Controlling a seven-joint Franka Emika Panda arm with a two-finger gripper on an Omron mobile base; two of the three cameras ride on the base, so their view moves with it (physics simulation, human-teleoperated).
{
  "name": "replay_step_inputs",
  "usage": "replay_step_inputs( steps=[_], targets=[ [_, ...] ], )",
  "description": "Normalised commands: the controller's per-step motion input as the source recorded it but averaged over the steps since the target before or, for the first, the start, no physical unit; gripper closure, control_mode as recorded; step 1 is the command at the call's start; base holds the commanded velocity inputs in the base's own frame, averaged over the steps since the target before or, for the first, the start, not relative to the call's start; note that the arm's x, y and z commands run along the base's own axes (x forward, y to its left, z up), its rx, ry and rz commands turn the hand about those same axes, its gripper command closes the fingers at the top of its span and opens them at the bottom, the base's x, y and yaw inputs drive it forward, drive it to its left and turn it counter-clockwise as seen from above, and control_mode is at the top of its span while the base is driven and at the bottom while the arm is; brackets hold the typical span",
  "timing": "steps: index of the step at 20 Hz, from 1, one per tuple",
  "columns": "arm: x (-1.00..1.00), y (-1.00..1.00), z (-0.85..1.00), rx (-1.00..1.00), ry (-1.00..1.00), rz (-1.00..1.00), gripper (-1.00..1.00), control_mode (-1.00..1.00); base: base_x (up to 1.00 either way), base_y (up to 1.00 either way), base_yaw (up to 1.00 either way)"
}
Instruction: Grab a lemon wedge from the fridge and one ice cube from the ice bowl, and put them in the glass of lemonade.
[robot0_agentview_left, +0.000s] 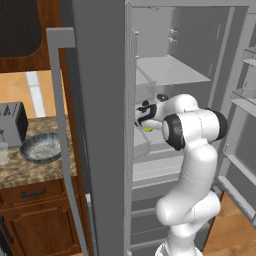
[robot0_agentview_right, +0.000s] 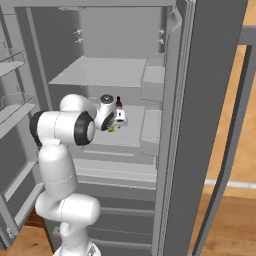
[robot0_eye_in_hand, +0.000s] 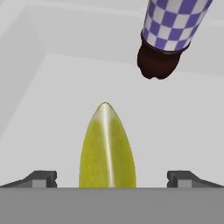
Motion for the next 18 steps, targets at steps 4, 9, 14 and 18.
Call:
replay_step_inputs(
  steps=[4, 9, 14, 18],
  targets=[
    [0.0, 0.0, -0.21, 0.0, 0.0, 0.0, -1.0, -1.0, 0.0, 0.0, 0.0],
    [0.0, 0.0, -0.11, 0.0, 0.0, 0.0, -1.0, -1.0, 0.0, 0.0, 0.0],
    [0.0, 0.02, -0.16, 0.0, 0.0, 0.0, 1.0, -1.0, 0.0, 0.0, 0.0],
    [0.0, 0.01, -0.12, 0.0, 0.01, 0.0, 1.0, -1.0, 0.0, 0.0, 0.0]
  ],
)
